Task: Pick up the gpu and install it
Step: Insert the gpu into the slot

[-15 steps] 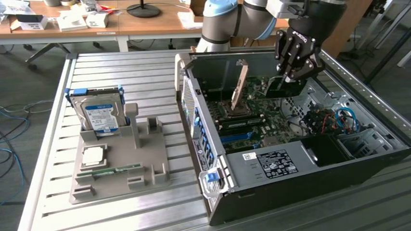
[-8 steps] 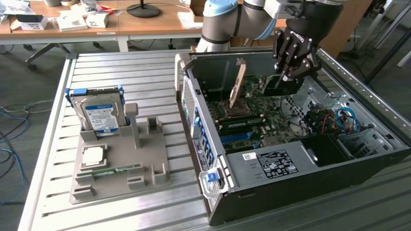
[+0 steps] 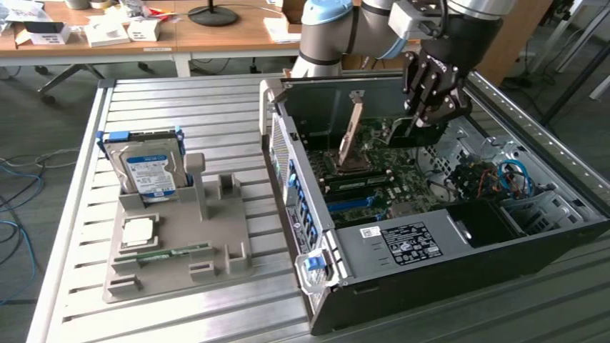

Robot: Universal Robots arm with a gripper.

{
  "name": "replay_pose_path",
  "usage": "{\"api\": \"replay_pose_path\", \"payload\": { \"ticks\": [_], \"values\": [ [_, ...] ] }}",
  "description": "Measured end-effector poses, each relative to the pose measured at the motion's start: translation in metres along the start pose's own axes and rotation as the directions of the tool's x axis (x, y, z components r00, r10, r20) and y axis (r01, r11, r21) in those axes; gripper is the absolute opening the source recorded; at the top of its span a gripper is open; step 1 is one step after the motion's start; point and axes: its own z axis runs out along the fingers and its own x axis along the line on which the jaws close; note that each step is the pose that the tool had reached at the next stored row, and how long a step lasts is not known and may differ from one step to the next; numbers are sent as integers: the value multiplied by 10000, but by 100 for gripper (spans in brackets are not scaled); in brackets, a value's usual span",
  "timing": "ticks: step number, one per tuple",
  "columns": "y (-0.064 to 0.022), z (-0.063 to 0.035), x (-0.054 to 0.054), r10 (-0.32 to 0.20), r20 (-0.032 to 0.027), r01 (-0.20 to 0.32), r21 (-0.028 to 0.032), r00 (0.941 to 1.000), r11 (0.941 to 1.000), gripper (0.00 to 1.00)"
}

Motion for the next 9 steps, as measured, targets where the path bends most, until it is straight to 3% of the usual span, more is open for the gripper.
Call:
{"api": "replay_pose_path", "payload": {
  "ticks": [9],
  "values": [
    [-6,163,5,0,0,0,-5,10000,10000,26]
  ]
}}
